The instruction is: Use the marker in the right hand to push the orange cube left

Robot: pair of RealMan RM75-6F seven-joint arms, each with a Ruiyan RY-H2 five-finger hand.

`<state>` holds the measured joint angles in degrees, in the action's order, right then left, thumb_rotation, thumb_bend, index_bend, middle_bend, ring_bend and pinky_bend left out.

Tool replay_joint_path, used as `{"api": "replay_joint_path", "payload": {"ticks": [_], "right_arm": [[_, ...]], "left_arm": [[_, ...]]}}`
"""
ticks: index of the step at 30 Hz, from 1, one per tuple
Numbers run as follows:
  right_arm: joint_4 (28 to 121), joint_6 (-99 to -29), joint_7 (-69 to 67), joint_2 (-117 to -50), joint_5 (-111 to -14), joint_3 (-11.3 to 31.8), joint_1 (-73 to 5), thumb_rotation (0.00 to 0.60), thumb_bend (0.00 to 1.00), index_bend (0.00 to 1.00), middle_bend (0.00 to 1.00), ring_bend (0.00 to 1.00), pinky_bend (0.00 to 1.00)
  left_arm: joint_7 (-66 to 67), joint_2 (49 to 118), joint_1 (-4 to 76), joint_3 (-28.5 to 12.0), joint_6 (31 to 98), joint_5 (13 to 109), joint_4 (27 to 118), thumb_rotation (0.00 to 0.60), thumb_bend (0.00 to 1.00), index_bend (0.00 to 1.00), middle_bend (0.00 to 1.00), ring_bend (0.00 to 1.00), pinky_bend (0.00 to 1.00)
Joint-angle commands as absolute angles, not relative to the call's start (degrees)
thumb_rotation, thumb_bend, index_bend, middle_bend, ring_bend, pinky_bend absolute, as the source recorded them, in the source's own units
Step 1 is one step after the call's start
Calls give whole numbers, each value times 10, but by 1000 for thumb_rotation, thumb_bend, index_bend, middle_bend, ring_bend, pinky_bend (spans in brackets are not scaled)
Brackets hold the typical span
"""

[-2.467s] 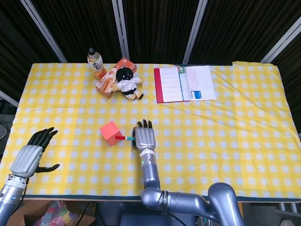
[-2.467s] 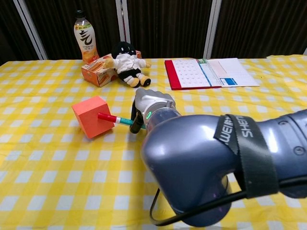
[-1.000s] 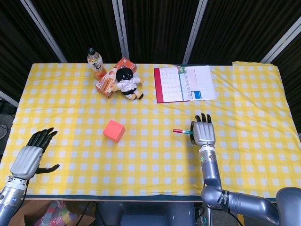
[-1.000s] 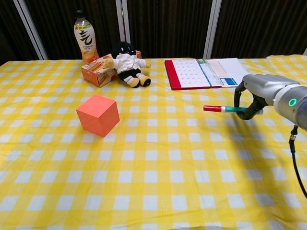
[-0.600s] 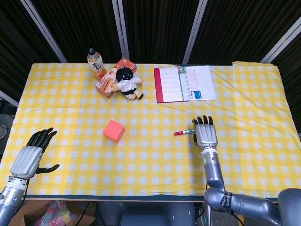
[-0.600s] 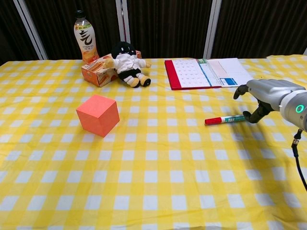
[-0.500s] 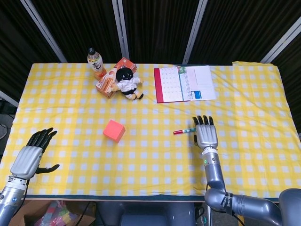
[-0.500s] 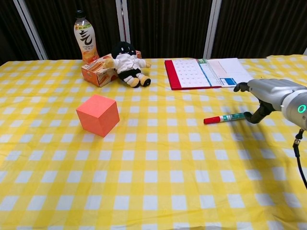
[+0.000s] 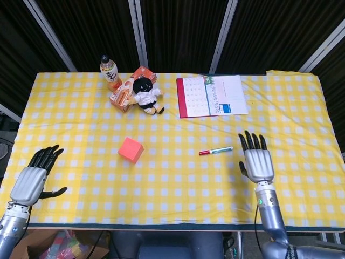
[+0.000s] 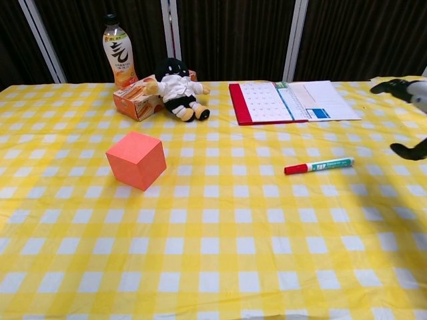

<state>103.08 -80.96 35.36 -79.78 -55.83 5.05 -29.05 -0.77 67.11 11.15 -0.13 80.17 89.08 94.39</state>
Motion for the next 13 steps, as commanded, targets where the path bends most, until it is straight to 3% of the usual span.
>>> {"api": "replay_joint_path", "payload": {"ticks": [1,7,13], "right_arm": [[1070,-884,259,-717,-667,-25,-204,600,448,0,0,0,0],[1024,-972,141,-673,-799,-92,-113,600,441,0,0,0,0],[975,-1004,93,-678,-845,-110,-63,600,440,0,0,0,0]], "left_arm": [[-3,678,109,-3,814,899,937,600,0,0,0,0,0],[13,691,104,-7,828,900,924,600,0,0,0,0,0],[31,700,104,-11,833,900,919,600,0,0,0,0,0]]}}
